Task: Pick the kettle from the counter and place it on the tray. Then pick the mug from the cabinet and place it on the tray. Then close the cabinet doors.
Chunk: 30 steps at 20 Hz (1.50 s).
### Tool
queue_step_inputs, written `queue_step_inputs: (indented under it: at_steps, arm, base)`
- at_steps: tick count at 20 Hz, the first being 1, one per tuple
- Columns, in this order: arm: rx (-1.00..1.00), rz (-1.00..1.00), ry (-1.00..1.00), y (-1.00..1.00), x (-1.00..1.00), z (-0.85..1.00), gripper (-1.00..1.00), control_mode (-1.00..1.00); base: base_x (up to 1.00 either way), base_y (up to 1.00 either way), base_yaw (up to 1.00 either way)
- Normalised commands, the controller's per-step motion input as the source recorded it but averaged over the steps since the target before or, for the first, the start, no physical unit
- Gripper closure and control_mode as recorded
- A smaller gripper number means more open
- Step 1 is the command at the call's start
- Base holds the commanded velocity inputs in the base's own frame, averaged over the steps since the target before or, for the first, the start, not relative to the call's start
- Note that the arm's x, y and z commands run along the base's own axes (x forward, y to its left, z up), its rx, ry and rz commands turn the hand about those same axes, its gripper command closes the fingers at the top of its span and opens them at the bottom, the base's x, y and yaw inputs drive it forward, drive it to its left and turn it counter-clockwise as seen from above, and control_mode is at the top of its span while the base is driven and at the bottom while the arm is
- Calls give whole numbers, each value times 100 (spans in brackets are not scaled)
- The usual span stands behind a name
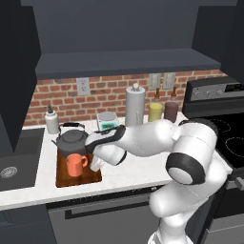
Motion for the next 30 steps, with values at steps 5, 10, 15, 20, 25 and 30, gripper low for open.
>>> queue_step_inputs:
  at_steps: [5, 10, 15, 20, 25, 30]
  arm:
    - [0, -5, 0, -21, -43, 73, -100, -100]
    - [0, 0, 0, -16, -55, 81, -100, -100]
    - [0, 0, 0, -14, -43, 86, -100, -100]
    - [0, 0, 0, -14, -44, 81, -100, -100]
    - [0, -1, 0, -21, -48, 62, -100, -100]
    - [0, -6, 0, -15, -49, 44, -100, -100]
  base:
    - [0, 0, 0]
    - [0, 0, 0]
    - [0, 0, 0]
    - [0, 0, 0]
    - [0, 0, 0]
    - [0, 0, 0]
